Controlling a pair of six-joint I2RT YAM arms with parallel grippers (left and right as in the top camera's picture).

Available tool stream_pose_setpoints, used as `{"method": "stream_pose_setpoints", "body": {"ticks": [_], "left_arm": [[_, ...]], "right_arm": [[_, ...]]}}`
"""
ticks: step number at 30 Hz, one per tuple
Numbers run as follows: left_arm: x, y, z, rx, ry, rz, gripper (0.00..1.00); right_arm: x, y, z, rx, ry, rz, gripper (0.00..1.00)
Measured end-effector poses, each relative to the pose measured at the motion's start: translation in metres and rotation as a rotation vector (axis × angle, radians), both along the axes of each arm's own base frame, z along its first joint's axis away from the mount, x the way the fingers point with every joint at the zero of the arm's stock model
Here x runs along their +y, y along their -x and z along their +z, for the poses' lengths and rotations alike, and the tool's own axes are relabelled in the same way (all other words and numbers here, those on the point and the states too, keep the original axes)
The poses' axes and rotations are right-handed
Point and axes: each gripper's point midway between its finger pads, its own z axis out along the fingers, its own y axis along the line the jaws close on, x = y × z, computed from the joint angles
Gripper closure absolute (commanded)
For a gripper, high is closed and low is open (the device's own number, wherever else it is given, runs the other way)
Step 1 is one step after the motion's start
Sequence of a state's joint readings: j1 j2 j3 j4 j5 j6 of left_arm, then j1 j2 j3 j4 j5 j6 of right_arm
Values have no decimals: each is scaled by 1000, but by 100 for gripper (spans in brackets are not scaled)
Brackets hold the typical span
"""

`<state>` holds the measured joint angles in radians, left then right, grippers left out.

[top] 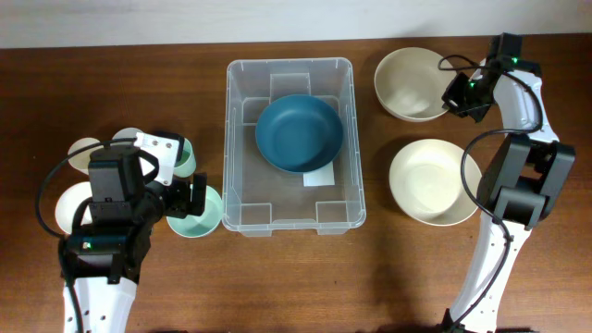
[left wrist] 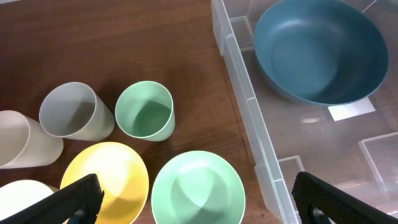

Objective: Pack container
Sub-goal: 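Grasp the rim of the back cream bowl with the right gripper, then carry the cream bowl over the bin and stack it on blue bowl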

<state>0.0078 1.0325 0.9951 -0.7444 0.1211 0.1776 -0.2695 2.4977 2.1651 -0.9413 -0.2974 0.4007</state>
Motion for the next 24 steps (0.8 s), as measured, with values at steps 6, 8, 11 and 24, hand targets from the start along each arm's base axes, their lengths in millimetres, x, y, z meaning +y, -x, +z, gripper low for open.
{"method": "stream_pose_setpoints", "body": {"ticks": [6,8,11,24], "left_arm": [[0,0,0,0,0,0,0],[0,0,0,0,0,0,0],[0,0,0,0,0,0,0],[0,0,0,0,0,0,0]], "right_arm": [[0,0,0,1,0,1,96],[0,1,0,6,-2,1,96],[1,5,-1,20,-6,0,96],[0,16,174,-248,75,-6,96]]}}
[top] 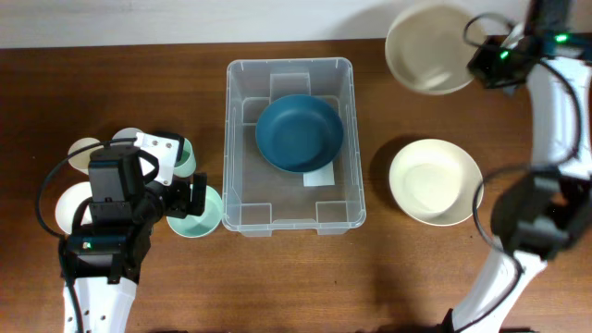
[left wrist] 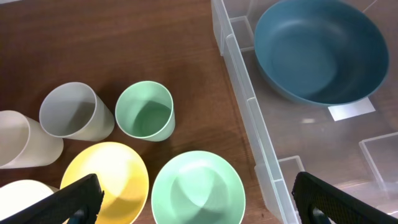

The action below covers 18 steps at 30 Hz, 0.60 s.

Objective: Pack container
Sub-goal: 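Carry the cream bowl over the bin and stack it on blue bowl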

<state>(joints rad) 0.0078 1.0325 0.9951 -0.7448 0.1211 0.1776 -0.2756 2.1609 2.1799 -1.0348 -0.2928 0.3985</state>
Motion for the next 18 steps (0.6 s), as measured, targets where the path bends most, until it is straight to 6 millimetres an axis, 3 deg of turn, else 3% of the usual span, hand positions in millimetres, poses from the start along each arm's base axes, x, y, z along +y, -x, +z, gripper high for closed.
{"method": "stream_pose_setpoints", "body": {"ticks": [4,6,8,10,13,15,18], "left_arm": [[0,0,0,0,0,0,0],[0,0,0,0,0,0,0],[0,0,0,0,0,0,0],[0,0,0,0,0,0,0],[0,0,0,0,0,0,0],[0,0,0,0,0,0,0],[0,0,0,0,0,0,0]], "right_arm": [[16,22,99,-187,61,30,96],[41,37,136,-253,87,84,96],[76,47,152,-276,94,163,96],[126,53,152,-272,89,281,96],[191,57,129,-214,86,430,96],[222,59,113,-178,103,487,96],[251,61,89,-123,127,543,96]]}}
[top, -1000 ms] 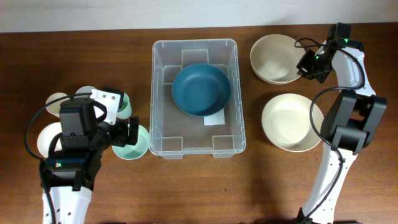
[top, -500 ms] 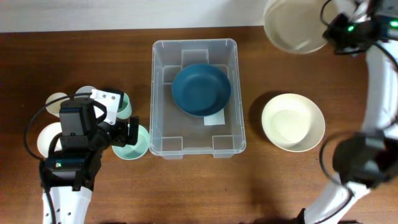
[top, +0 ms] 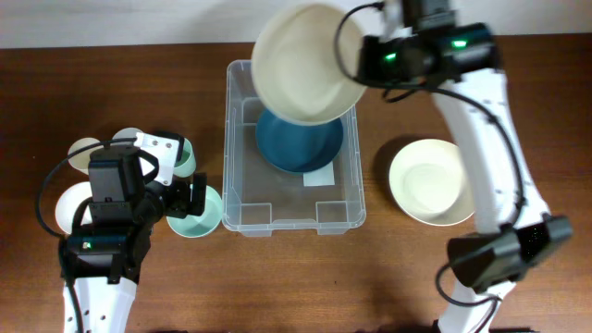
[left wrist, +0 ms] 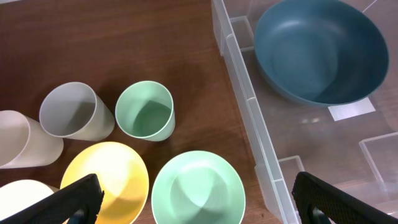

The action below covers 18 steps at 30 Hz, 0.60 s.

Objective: Pack container
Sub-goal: 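Carry the cream bowl over the bin and stack it on blue bowl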

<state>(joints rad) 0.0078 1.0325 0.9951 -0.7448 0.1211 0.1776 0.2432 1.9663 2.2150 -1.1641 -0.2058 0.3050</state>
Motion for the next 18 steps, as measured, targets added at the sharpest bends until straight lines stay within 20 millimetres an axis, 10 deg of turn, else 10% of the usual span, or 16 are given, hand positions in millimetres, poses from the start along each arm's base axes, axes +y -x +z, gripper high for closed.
{"method": "stream_pose_setpoints", "body": {"ticks": [9,14,18], "left_arm": [[0,0,0,0,0,0,0],[0,0,0,0,0,0,0],[0,0,0,0,0,0,0]], "right_arm": [[24,-15,-100,196,90,29,96],[23,-15,-110,217,104,30,95],[23,-14,-110,219,106,32,70]]}}
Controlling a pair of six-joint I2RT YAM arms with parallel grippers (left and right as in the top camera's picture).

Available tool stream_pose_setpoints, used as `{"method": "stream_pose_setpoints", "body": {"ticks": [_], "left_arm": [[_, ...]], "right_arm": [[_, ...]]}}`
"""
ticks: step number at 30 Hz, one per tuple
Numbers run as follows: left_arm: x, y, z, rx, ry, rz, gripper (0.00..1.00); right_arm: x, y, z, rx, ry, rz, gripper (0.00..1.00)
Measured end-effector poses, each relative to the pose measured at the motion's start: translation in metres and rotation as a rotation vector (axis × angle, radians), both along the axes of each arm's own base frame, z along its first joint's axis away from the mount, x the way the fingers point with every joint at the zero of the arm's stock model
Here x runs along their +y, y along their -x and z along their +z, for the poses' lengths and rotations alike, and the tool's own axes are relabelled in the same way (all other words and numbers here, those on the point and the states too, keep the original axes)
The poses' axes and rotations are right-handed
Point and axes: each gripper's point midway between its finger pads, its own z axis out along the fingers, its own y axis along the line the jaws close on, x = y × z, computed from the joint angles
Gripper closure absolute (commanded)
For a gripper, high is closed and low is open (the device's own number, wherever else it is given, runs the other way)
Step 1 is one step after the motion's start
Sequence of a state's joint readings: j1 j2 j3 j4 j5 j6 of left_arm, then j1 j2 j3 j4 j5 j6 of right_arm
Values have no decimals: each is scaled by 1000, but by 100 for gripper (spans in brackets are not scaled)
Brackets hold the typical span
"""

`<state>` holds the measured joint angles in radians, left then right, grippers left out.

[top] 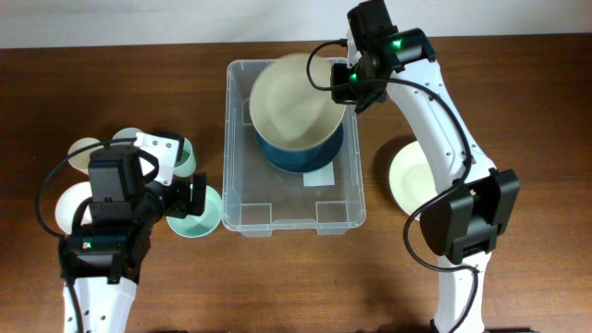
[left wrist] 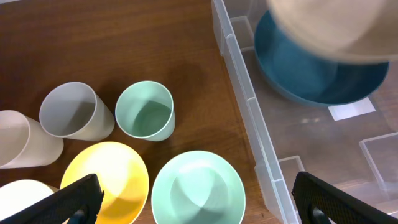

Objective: Pack container
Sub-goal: 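Carry the cream bowl over the bin and stack it on blue bowl, then release the cream bowl and move right gripper to front cream bowl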

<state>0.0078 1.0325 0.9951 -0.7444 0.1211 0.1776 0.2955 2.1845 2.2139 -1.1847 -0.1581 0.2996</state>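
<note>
The clear plastic container (top: pixel 242 199) stands mid-table with a dark blue bowl (top: pixel 319 153) inside. Directly over that bowl hangs a cream bowl (top: pixel 291 100), with my right gripper (top: pixel 350 81) shut on its right rim. In the left wrist view the cream bowl (left wrist: pixel 336 25) is blurred above the blue bowl (left wrist: pixel 323 74). A second cream bowl (top: pixel 416 185) lies on the table to the right of the container. My left gripper (top: pixel 182 199) stands open over a mint bowl (left wrist: pixel 198 190), its fingers (left wrist: pixel 78 200) wide apart.
Left of the container stand a yellow bowl (left wrist: pixel 106 180), a mint cup (left wrist: pixel 144 111), a grey cup (left wrist: pixel 74 112), a cream cup (left wrist: pixel 22 143) and a white dish (top: pixel 69 205). The container wall (left wrist: pixel 252 118) runs close beside the mint bowl.
My right gripper has moved the cream bowl from high over the container's back edge down to just above the blue bowl. The left arm is unchanged.
My right gripper was at the rim of the far cream bowl on the table at the right. Then it held that bowl lifted at the back right, then over the container's back edge, and now low over the blue bowl. The left gripper stayed open.
</note>
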Motion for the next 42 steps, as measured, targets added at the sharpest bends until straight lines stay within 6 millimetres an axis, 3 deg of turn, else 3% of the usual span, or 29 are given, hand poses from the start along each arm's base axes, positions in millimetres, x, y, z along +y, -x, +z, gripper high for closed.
{"method": "stream_pose_setpoints", "body": {"ticks": [11,15,18,20,21,23,25,26,31,36,42], "left_arm": [[0,0,0,0,0,0,0],[0,0,0,0,0,0,0],[0,0,0,0,0,0,0],[0,0,0,0,0,0,0],[0,0,0,0,0,0,0],[0,0,0,0,0,0,0],[0,0,0,0,0,0,0],[0,0,0,0,0,0,0],[0,0,0,1,0,0,0],[0,0,0,0,0,0,0],[0,0,0,0,0,0,0]], "right_arm": [[0,-2,1,-8,0,3,67],[-12,-4,3,-11,6,-21,62],[-52,-4,17,-2,29,-140,57],[-99,3,36,11,34,-292,57],[-138,12,51,21,27,-416,57],[-185,27,67,29,18,-561,56],[-239,51,80,56,9,-722,57],[-275,73,82,100,5,-828,56],[-328,120,75,219,1,-960,57],[-330,139,81,238,11,-913,56],[-296,189,122,139,15,-851,57]]}}
